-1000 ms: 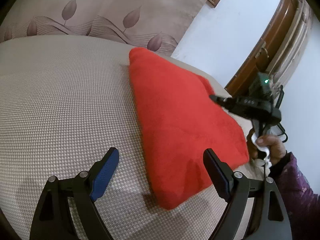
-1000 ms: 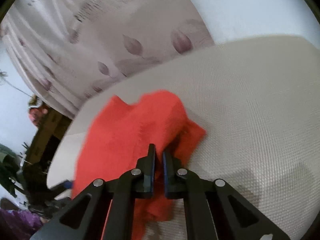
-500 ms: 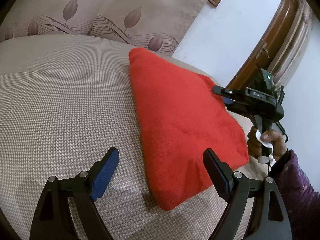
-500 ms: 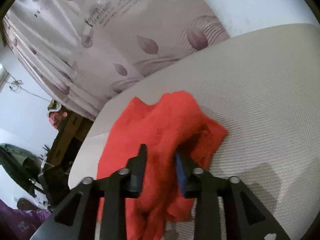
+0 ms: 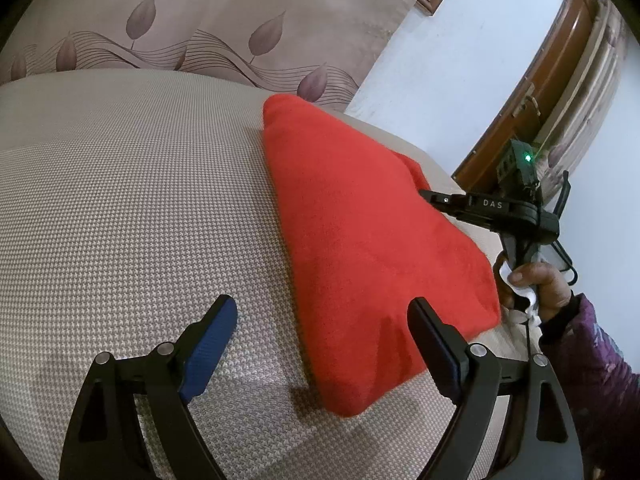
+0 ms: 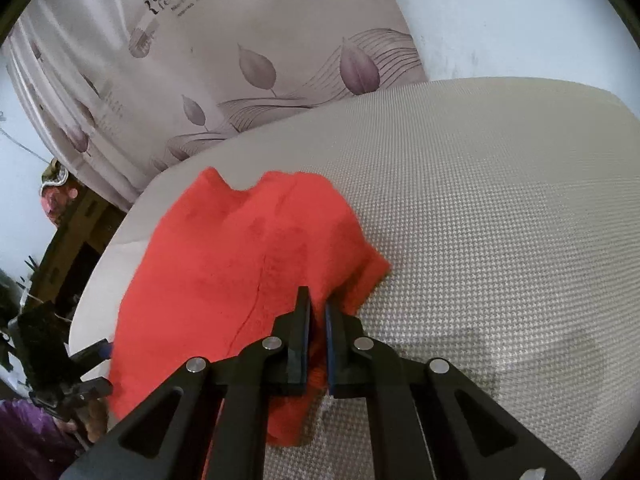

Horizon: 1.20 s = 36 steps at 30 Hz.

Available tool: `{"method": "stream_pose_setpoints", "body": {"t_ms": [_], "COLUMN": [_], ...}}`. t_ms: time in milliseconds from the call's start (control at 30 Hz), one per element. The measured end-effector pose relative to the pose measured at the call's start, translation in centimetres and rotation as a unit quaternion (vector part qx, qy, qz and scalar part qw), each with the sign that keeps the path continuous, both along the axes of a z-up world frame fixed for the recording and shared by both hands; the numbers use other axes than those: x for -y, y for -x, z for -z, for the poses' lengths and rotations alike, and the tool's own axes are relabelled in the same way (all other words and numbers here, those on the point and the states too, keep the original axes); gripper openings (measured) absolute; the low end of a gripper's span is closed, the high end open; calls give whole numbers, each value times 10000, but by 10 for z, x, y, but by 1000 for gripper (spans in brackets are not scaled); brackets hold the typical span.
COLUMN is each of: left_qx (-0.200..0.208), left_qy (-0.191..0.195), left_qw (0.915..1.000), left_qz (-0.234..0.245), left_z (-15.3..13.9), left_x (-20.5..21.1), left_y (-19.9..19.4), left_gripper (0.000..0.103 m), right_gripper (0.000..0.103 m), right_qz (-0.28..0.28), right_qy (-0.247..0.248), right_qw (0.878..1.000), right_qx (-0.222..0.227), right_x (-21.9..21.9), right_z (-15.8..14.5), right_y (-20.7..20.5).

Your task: Fold small clothes

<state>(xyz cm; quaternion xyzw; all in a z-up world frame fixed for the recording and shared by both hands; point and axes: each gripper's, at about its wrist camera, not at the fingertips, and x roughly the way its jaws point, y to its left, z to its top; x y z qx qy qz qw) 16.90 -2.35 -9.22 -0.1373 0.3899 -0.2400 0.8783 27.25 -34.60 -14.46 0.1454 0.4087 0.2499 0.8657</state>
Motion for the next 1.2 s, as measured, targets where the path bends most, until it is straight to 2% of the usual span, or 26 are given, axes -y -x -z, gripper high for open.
{"method": "stream_pose_setpoints", "body": {"t_ms": [100,133,233,300,400,433,500,633,667,700,733,867,933,967,1033,1100,1167,1200], "left_qx": [3,4,10,9,15,17,18,24,21,19,17,58,62,64,63,63,62,60], "left_qy": [-9,-14,-24,-25,-6,-2,2,-6,-5,-6,-5,1,-1,-3,12,27,28,28], "left_qw": [10000,10000,10000,10000,10000,10000,10000,10000,10000,10000,10000,10000,10000,10000,10000,10000,10000,10000], "left_qz": [9,11,12,13,10,10,10,5,-1,-4,-13,-16,-9,-8,-6,-1,-3,-1], "left_z": [0,0,0,1,1,1,2,2,2,2,2,2,2,2,2,2,2,2], "left_x": [0,0,0,0,0,0,0,-1,-1,0,-1,-1,-2,-2,-2,-3,-3,-3], "left_y": [-1,-1,-1,-1,-1,0,0,1,1,1,2,2,3,3,2,2,3,3], "left_gripper": [87,87,88,88,88,88,88,88,88,88,88,89,89,89,89,89,89,89], "right_gripper": [8,12,18,19,24,29,31,29,14,5,6,6,7,13,19,34,70,74], "right_qz": [-7,-17,42,125,267,221,59,-209,-242,-209,-133,-91,-109,-77,-79,-32,-65,-71], "right_qy": [-165,-291,-436,-582,-892,-1000,-1089,-1010,-935,-720,-501,-260,-351,-450,-595,-639,-705,-723], "right_qw": [9998,9995,9990,9982,9955,9945,9938,9946,9953,9971,9985,9992,9984,9979,9973,9975,9972,9971], "right_qx": [-103,-150,-108,5,171,210,227,-76,-95,-100,-152,-298,-423,-453,-414,-289,-258,-246], "right_x": [4,6,10,16,26,25,18,-8,-13,-18,-21,-20,-17,-15,-12,-12,-11,-12], "right_z": [2,3,1,-5,-17,-20,-23,-10,-6,-3,1,8,12,12,11,7,5,5], "right_y": [-1,-2,2,11,37,49,73,97,99,100,101,103,99,99,100,106,109,111]}}
